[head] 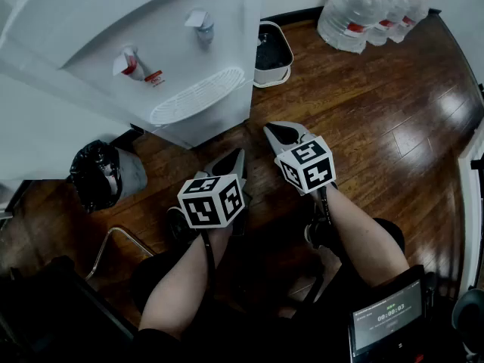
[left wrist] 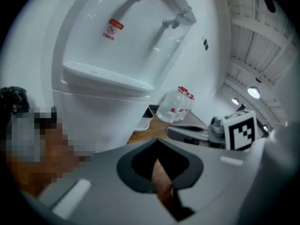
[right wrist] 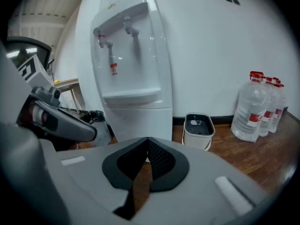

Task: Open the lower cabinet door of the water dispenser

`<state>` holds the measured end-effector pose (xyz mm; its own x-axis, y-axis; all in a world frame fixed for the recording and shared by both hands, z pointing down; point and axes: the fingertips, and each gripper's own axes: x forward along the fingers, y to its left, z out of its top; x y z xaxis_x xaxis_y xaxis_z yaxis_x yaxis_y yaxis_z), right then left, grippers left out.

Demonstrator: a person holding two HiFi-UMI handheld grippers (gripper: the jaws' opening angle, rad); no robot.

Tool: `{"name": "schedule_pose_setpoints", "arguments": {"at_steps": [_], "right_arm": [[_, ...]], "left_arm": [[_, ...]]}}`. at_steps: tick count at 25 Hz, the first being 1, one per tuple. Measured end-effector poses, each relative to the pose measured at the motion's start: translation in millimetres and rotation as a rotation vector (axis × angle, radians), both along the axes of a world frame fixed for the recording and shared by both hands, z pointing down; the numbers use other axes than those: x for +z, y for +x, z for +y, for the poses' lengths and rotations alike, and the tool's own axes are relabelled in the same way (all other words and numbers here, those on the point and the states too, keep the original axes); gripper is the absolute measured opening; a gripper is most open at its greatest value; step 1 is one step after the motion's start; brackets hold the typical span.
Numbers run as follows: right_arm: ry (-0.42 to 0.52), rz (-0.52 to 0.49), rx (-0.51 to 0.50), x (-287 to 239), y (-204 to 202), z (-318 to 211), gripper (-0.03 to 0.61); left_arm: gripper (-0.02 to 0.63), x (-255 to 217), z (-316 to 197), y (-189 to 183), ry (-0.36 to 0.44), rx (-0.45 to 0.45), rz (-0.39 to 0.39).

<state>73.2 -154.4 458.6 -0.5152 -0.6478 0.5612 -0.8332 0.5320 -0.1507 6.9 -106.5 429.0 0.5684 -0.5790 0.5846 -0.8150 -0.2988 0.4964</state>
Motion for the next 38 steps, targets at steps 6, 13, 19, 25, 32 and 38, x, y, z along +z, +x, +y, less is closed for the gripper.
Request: {"name": "schedule_pose_setpoints", "arguments": {"at_steps": [6,13,19,25,32,38], "right_arm": [[-0.102,0.086,-0.04,62.4,3.8,-44.4,0.005],[-0.169,0.184,-0.193,94.5,7.0,-82.2,0.122],[-0.179,0.311,-0.438,138.9,-11.8,-100.5,0.23],[-0.139,0.286,-0.525,152.9,-37.1,-124.1,0.272],[-0.134,0.258,-0.543,155.7,-39.7,-125.5,0.277],[-0.17,0.298,-0.578,157.6,-30.8,-102.0,0.254]], "left_arm": [[0.021,10.8,-22.7,-3.6,-0.01,0.07,-0.088],[0.021,16.0,-27.6,-22.9,-0.051,0.158,-0.122],[0.021,-3.2,-36.9,-34.9,-0.044,0.169,-0.071],[0.021,-2.1,-37.8,-37.2,-0.068,0.178,-0.073],[0.021,3.5,-25.1,-33.4,-0.102,0.18,-0.04],[0.021,-0.6,-24.1,-34.1,-0.089,0.174,-0.044]]}}
